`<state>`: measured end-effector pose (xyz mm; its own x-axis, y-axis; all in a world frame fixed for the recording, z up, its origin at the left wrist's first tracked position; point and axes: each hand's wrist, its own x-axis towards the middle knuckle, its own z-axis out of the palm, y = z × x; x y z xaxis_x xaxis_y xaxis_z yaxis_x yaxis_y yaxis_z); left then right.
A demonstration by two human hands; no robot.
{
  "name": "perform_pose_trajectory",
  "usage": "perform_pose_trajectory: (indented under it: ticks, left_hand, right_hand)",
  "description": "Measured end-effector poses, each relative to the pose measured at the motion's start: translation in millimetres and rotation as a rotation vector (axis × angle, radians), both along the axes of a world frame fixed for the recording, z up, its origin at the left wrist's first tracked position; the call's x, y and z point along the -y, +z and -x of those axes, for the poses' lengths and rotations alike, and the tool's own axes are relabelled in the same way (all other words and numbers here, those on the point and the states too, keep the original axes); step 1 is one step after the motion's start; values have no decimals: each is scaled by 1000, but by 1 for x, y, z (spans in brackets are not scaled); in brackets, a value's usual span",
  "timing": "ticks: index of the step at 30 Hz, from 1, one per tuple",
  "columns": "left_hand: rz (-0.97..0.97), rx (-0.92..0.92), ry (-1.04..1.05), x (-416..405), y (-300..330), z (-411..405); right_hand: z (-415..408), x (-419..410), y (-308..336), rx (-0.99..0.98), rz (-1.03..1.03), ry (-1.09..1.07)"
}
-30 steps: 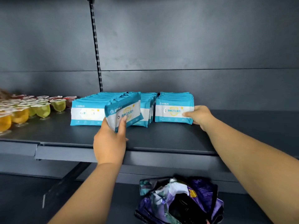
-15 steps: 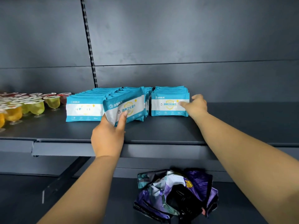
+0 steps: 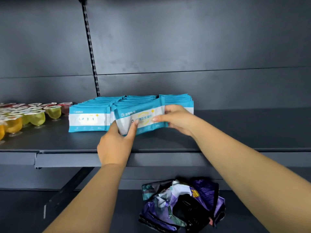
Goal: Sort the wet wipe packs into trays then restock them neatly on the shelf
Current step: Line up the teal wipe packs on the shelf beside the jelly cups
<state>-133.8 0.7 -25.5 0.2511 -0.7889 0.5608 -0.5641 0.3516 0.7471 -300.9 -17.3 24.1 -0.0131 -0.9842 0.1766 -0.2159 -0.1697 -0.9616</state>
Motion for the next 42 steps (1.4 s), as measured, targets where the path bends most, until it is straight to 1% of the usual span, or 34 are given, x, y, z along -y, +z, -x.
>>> perform_pose_trajectory:
  ticks: [3, 5, 7, 10, 13, 18, 28, 30, 33, 34, 35, 36, 38, 40, 42]
  left_hand:
    - [5, -10, -41, 3, -2, -1]
    - [-4, 63, -19, 7, -3, 0]
    - [-1, 113, 7, 10, -2, 1]
    - [5, 120, 23, 12, -3, 0]
    - [31, 120, 27, 14, -6, -1]
    - [57, 119, 35, 15, -7, 0]
    - [67, 147, 23, 14, -5, 0]
    - [64, 166, 12, 12, -5, -1]
    - [70, 182, 7, 8, -2, 1]
    - [115, 184, -13, 7, -2, 1]
    - [215, 198, -67, 2, -5, -1]
    - [373, 252, -156, 2, -9, -2]
    - [577, 404, -297, -11, -28, -8]
    - [594, 431, -362, -32, -60, -17]
    - [560, 417, -407, -57, -95, -29]
  right_hand:
    - [34, -2, 11, 55, 90, -173]
    - [56, 3, 12, 34, 67, -237]
    - [67, 11, 4, -14, -2, -266]
    - [70, 29, -11, -46, -46, -363]
    - [76, 44, -18, -176, -27, -446]
    - [77, 48, -18, -315, -10, -515]
    - [71, 33, -20, -428, 36, -716]
    - [65, 18, -14, -501, 146, -759]
    - [46, -15, -14, -694, 295, -666]
    - [36, -29, -20, -763, 353, -618]
    - [25, -45, -29, -835, 456, -580]
    - [16, -58, -40, -893, 611, -561]
    - [0, -86, -66, -916, 877, -510]
    - [-13, -107, -95, -916, 991, -440]
    - [-19, -124, -122, -935, 1015, -396]
